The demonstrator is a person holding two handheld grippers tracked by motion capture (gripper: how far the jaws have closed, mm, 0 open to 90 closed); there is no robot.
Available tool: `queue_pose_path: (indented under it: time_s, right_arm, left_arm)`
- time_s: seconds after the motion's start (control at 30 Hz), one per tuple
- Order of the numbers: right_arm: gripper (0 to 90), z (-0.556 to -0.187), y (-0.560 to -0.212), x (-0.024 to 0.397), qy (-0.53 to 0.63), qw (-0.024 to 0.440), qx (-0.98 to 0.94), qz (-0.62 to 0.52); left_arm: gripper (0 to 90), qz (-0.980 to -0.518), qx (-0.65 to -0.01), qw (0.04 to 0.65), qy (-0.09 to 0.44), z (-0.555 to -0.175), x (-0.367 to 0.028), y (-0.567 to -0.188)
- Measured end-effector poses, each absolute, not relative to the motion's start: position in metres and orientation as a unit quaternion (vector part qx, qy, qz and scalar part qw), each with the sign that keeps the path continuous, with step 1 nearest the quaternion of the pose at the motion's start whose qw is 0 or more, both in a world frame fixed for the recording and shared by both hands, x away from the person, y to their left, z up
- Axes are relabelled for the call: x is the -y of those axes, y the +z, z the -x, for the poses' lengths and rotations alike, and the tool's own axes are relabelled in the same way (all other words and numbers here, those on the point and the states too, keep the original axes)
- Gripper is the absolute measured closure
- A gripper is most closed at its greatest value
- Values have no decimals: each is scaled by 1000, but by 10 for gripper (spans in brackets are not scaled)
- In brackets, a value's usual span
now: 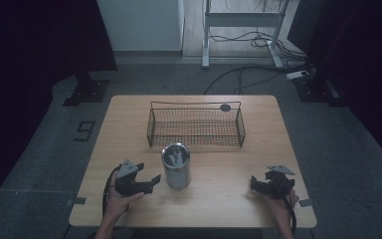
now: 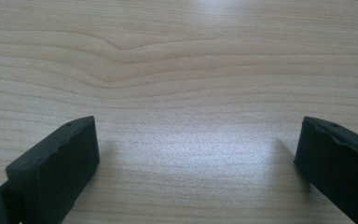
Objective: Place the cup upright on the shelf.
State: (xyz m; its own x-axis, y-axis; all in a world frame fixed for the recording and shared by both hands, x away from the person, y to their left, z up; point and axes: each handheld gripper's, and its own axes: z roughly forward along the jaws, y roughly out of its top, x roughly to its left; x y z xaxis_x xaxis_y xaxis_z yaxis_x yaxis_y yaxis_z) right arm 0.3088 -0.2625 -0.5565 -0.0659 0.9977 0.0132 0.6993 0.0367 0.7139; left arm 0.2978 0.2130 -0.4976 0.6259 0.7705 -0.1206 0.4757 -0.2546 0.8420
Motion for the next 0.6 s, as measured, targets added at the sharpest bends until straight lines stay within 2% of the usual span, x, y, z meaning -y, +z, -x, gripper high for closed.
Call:
queue_pose_path:
  time_s: [0.2, 0.6]
  right_arm:
    - [2, -308, -556, 265, 288, 261, -671, -631]
    - [1, -305, -557, 267, 284, 265, -665, -638]
  left_arm:
    - [146, -780, -378, 474, 158, -301, -202, -483]
    - [113, -781, -359, 488, 150, -295, -197, -480]
